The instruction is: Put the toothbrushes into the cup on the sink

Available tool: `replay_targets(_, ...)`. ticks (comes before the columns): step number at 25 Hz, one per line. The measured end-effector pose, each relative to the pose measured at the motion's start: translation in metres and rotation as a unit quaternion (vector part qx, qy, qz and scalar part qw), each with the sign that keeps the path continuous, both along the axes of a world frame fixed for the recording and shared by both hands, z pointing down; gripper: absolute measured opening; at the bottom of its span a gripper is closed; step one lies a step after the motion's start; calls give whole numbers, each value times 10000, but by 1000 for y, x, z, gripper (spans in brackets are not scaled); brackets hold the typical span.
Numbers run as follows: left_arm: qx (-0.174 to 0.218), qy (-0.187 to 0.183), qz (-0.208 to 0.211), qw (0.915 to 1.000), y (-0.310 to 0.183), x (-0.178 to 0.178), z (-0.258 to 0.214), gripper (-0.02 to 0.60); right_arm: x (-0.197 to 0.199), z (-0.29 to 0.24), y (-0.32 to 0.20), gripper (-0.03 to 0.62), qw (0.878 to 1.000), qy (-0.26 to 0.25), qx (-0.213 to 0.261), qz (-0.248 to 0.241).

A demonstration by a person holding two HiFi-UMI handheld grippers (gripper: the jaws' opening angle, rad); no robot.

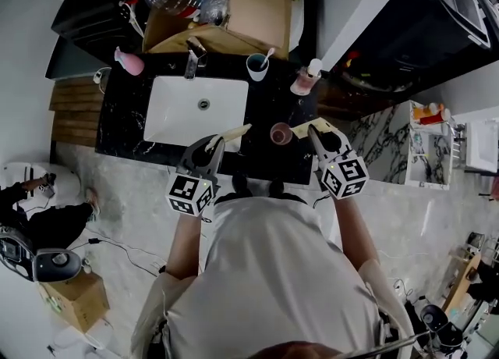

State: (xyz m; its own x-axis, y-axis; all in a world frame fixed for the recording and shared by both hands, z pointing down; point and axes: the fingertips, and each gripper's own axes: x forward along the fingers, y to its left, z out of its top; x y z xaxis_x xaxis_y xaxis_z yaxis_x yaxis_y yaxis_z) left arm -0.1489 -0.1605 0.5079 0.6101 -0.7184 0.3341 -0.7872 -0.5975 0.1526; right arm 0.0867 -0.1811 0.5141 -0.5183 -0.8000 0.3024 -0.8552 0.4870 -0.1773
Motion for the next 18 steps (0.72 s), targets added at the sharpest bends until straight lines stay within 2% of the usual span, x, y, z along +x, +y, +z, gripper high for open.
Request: replay_targets(18, -200, -72, -311, 9993, 11, -15, 12, 37, -35, 62, -16, 80, 9984, 141, -278, -476)
